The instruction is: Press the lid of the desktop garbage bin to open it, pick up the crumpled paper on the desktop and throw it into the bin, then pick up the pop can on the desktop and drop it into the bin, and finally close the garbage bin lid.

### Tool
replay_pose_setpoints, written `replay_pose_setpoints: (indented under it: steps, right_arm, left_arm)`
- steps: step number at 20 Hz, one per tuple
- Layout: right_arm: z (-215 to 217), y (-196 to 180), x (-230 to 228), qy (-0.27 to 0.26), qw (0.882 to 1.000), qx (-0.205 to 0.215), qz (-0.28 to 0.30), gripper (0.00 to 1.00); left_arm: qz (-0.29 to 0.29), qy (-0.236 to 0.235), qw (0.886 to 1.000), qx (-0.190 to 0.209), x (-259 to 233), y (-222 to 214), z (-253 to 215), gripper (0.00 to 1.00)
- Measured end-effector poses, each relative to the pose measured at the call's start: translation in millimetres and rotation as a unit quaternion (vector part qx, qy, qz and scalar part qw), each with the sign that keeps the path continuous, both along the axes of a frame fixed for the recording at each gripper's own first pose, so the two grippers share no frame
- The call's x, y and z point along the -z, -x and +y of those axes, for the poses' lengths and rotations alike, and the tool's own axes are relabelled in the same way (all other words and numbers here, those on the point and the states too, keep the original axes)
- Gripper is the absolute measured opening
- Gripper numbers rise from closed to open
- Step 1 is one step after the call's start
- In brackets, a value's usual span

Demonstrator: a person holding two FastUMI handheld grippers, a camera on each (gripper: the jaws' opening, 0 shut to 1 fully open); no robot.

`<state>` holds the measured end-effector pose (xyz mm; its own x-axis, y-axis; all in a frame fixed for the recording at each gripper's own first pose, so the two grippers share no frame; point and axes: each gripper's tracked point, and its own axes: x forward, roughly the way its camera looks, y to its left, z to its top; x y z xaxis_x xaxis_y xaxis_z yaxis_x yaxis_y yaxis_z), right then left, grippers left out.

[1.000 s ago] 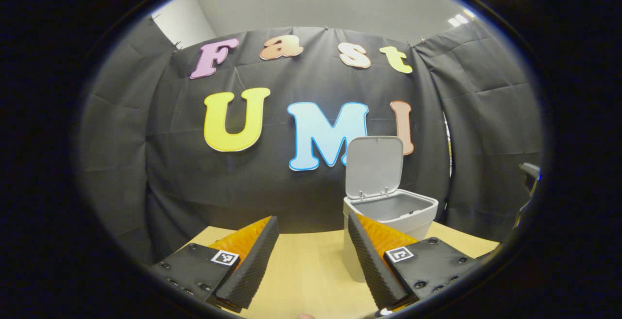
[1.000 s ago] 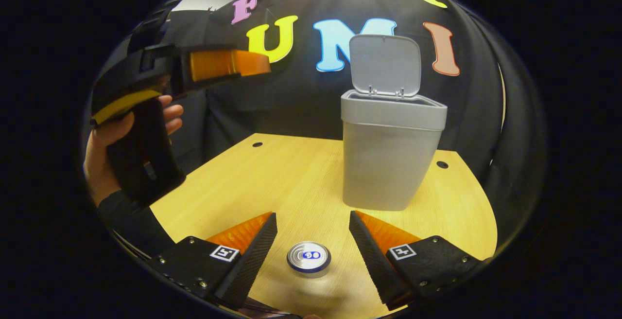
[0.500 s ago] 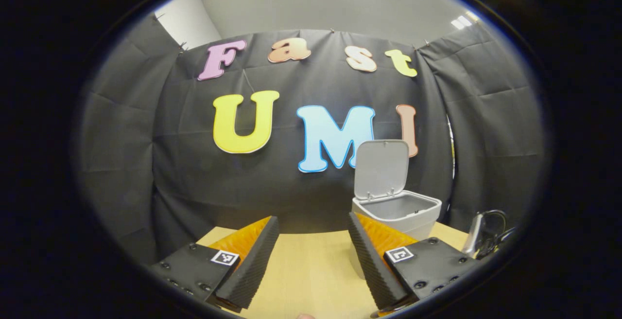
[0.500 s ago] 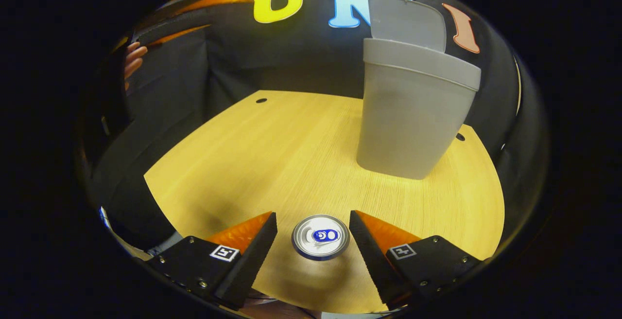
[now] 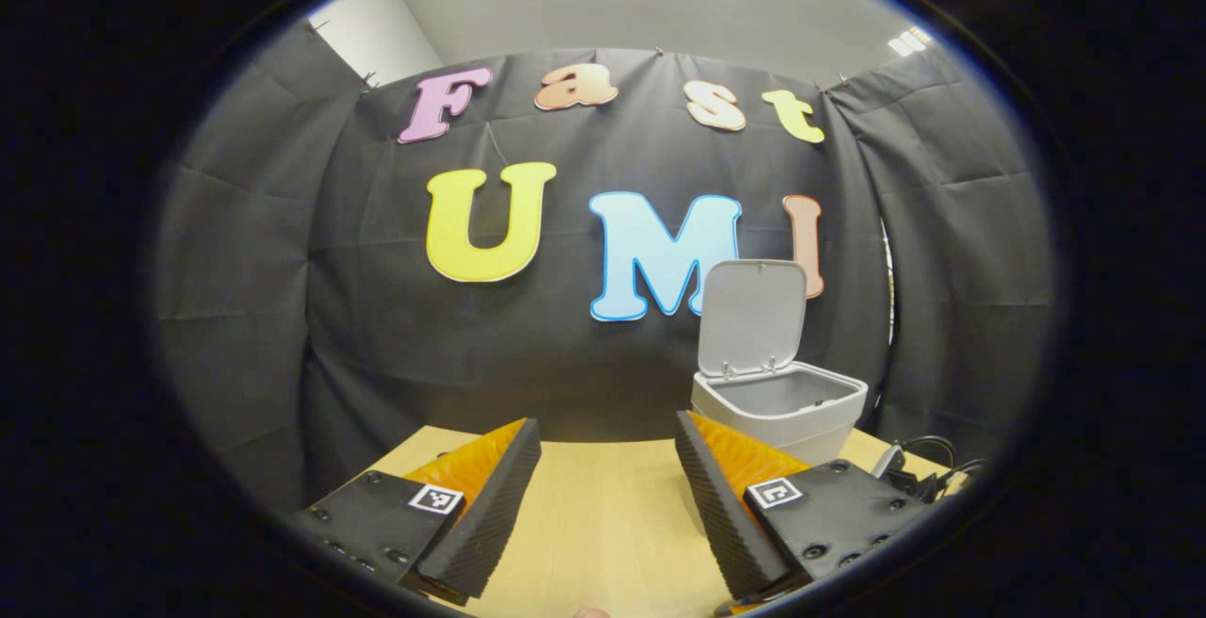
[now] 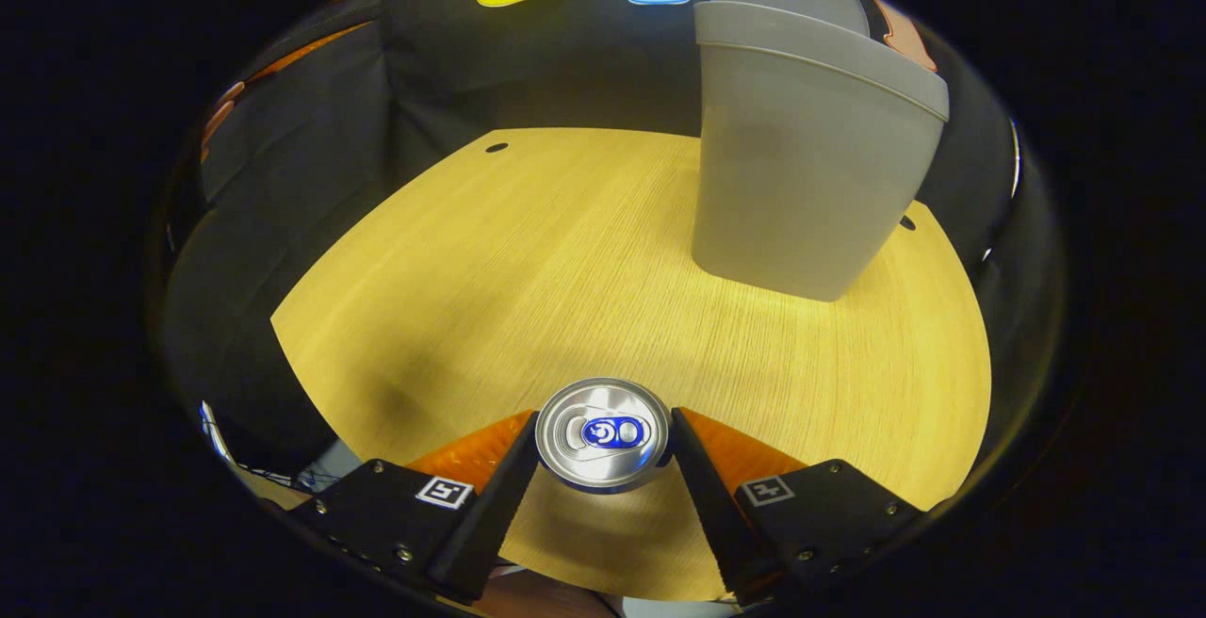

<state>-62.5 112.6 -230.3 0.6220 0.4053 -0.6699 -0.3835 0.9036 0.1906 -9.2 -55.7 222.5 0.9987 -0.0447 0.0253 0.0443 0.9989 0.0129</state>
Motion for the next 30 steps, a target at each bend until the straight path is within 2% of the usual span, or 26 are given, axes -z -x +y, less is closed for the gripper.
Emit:
replay_pose_setpoints:
  steps: [8, 15, 23, 30]
  right_arm:
    - [-15.8, -3.1, -26.4, -0.004, 0.999, 0.014, -0.042, 0.83]
    - [-45.8, -13.9, -108.3, -0.038, 0.99, 0.04, -0.127, 0.83]
    - [-81.2, -50.2, -218.5, -0.051, 0.957, 0.089, -0.27, 0.83]
    - [-94.1, -68.9, -269.0, 0.0, 0.919, 0.09, -0.384, 0.83]
  left_arm:
    - [0.003, -0.008, 1.0, -0.001, 3.4, -2.1, -8.4, 0.95]
    - [0.004, -0.011, 1.0, 0.0, 7.0, -1.6, -12.4, 0.96]
    - [0.007, -0.002, 1.0, 0.011, 7.4, -2.7, -16.5, 0.96]
    - [0.007, -0.012, 1.0, 0.004, 6.7, -6.3, -7.7, 0.94]
